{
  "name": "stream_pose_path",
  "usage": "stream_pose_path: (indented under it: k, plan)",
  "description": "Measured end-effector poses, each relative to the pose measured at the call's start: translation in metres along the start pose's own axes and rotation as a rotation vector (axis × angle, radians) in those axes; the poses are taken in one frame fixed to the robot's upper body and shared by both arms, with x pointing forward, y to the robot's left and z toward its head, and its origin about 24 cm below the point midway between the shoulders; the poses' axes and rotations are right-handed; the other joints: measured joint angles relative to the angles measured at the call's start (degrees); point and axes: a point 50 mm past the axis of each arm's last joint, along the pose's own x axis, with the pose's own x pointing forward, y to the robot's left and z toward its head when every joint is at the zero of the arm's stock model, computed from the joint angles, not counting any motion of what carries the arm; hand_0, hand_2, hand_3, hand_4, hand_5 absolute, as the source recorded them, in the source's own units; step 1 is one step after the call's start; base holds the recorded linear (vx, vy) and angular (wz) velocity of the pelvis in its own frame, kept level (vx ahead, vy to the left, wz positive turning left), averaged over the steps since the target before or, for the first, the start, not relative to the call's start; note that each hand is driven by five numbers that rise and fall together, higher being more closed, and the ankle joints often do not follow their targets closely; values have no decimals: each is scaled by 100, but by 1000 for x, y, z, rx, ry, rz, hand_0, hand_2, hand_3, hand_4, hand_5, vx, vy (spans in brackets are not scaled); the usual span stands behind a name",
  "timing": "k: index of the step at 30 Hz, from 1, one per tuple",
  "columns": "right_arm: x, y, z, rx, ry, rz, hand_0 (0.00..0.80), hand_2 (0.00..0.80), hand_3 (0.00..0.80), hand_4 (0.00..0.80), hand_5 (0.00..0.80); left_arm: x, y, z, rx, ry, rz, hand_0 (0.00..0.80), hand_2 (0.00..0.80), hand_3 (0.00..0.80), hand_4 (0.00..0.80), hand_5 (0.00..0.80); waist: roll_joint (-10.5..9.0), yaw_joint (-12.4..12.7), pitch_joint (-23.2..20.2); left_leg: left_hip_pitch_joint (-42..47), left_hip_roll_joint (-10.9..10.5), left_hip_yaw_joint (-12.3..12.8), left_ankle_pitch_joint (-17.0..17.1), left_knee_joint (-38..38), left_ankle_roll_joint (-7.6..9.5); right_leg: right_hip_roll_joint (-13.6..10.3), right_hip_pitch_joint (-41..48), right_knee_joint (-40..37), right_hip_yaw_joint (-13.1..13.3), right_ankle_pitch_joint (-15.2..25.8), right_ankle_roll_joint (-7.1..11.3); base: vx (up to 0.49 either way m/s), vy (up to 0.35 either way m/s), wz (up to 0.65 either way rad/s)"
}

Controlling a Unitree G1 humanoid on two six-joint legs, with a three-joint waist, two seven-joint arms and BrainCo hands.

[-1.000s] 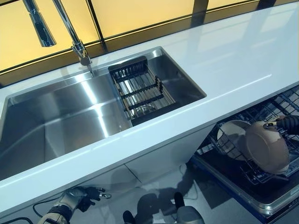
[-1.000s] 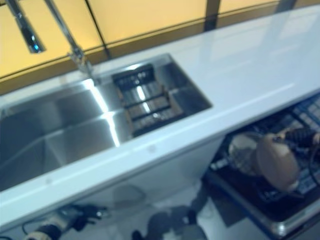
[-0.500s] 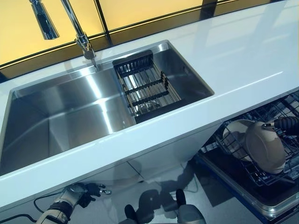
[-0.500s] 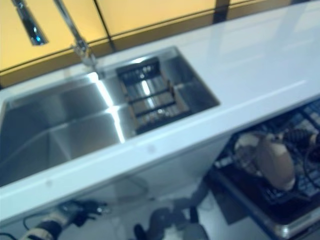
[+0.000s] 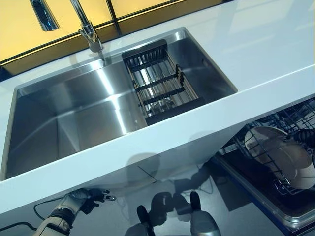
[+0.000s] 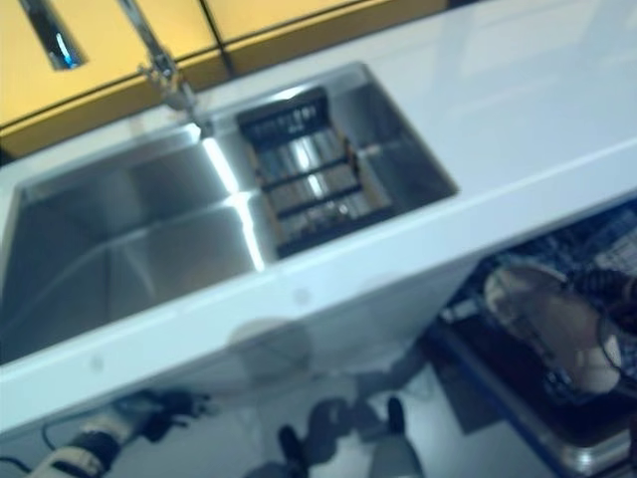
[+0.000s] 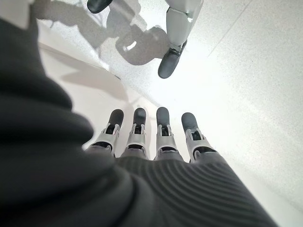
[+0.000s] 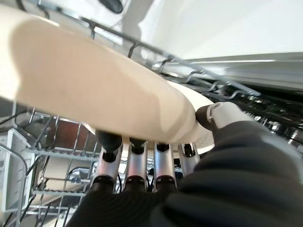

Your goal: Take plates into dishwasher

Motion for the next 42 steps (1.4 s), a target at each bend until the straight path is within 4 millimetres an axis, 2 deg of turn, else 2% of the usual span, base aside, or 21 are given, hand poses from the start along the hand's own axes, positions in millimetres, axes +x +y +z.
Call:
stream_pose_path:
  k: [8, 10, 11, 20, 24, 28, 33, 38, 42]
  plan:
    - [5, 4, -2, -53, 38, -39, 800, 800, 800, 800, 800, 0, 2, 5, 13, -9, 2, 0, 0, 0, 0, 0, 47, 1, 62, -14, -26, -14, 12, -23, 19, -26, -4, -2, -3, 14, 18, 0, 0, 0]
    - [5, 4, -4, -56, 52, -45, 248, 248, 248, 248, 248, 0, 2, 5, 14, -10, 2, 0, 0, 0, 0, 0, 50, 4, 64, -15, -26, -15, 12, -22, 19, -26, -4, 1, -4, 15, 18, 0, 0, 0]
    - [5, 3, -5, -61, 62, -60, 0, 0, 0, 0, 0, 0, 2, 5, 14, -9, 1, 0, 0, 0, 0, 0, 49, 4, 66, -15, -26, -15, 13, -22, 19, -25, -4, 2, -5, 15, 18, 0, 0, 0]
    - [3, -2, -9, -56, 97, -100, 0, 0, 0, 0, 0, -1, 3, 4, 13, -6, -10, 0, 0, 0, 0, 0, 3, -12, 94, -14, -22, -15, 12, -23, 19, -20, -1, 16, -6, 17, 18, 0, 0, 0]
    - [-7, -14, -13, -53, 121, -136, 0, 0, 0, 0, 0, -2, 5, 4, 13, -3, -9, 0, 0, 0, 0, 0, -66, -22, 135, -6, -22, -9, 12, -20, 19, -17, 4, 18, 0, 23, 13, 0, 0, 0]
    - [-28, -40, -14, -44, 143, -209, 0, 0, 0, 0, 0, -2, 6, 2, 9, 4, -10, 0, 0, 0, 0, 0, -189, -40, 167, 23, -17, 22, 12, -13, 20, -9, 15, 19, 28, 50, -11, 39, 36, -4]
    - [-55, -68, -4, -21, 118, -281, 0, 0, 0, 0, 0, -4, 8, -2, 3, 21, -8, 0, 0, 0, 0, 0, -422, -45, 135, 148, -2, 67, -30, -22, 39, 9, 101, 18, 90, 36, 7, 36, 31, -6]
    - [-65, -75, 5, -15, 90, -290, 0, 0, 0, 0, 0, -5, 10, -12, -17, 64, -5, 0, 0, 0, 0, 0, -674, -100, -28, 207, 35, 139, -45, -24, 29, 44, 118, 19, 166, 44, -11, 28, 7, -6]
    - [-68, -76, 20, 34, -5, -295, 0, 0, 0, 0, 0, -4, 6, -21, -30, 92, -11, 0, 0, 0, 0, 0, -742, -188, -131, 295, 38, 206, -51, -25, 22, 55, 156, 21, 231, 55, -18, -1, 29, -8]
